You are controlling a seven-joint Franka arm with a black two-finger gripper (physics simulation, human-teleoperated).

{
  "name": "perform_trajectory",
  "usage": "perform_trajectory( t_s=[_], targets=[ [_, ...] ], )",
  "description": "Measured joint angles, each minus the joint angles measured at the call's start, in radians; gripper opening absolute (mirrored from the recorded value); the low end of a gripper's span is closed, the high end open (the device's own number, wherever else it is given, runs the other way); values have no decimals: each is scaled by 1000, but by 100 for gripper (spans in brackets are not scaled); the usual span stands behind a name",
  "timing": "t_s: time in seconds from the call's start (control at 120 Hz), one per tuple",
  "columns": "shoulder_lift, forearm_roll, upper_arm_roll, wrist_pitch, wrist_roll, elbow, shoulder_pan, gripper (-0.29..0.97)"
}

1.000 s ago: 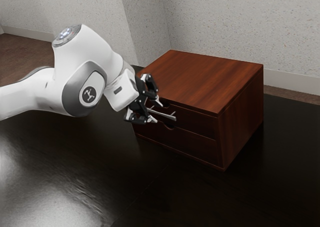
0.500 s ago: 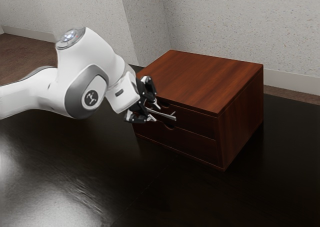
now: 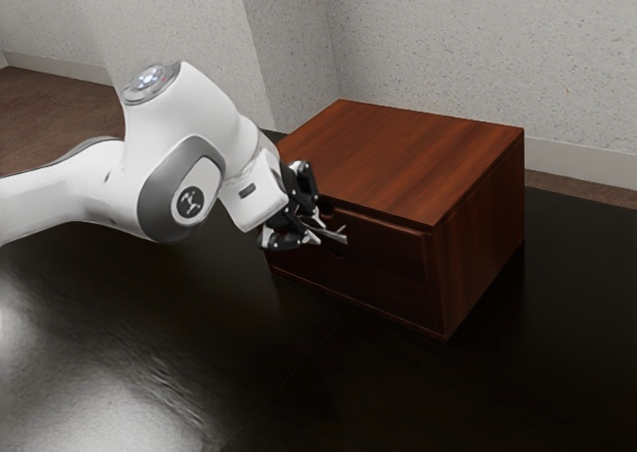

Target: Pull the drawer handle with one arm to open the drawer

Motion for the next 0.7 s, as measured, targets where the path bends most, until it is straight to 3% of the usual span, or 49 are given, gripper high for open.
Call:
perform_trajectory(
  t_s=[0.7],
  targets=[
    [-126, 14, 1, -1, -10, -133, 8, 1]
  ],
)
